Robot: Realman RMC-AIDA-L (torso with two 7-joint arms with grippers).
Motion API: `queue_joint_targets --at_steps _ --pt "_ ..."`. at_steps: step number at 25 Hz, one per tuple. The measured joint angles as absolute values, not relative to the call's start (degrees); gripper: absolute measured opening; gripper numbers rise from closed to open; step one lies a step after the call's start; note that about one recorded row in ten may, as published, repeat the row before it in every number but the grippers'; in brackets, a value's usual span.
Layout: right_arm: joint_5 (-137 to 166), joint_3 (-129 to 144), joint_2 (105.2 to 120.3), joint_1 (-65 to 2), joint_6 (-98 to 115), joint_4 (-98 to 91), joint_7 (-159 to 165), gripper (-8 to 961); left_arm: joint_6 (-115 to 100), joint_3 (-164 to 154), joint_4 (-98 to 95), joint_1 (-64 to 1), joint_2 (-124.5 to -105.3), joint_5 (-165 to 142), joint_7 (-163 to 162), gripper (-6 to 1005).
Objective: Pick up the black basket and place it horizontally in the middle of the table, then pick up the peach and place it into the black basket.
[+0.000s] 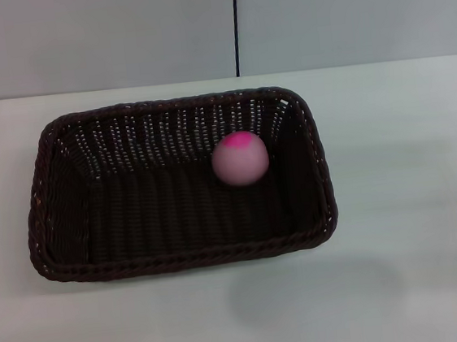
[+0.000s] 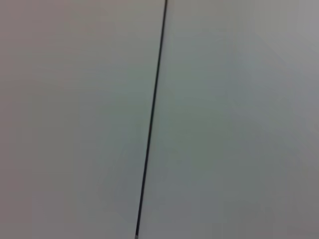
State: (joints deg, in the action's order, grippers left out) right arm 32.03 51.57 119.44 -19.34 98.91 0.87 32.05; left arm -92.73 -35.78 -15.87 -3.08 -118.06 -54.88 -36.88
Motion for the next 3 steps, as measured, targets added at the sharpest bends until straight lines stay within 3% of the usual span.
queue_joint_targets --at_steps 3 --pt "32.0 51.4 119.43 -19.6 98.8 0.8 32.3 638 -93.7 -34.2 -12.4 -3.6 -118.22 -54.7 -35.7 731"
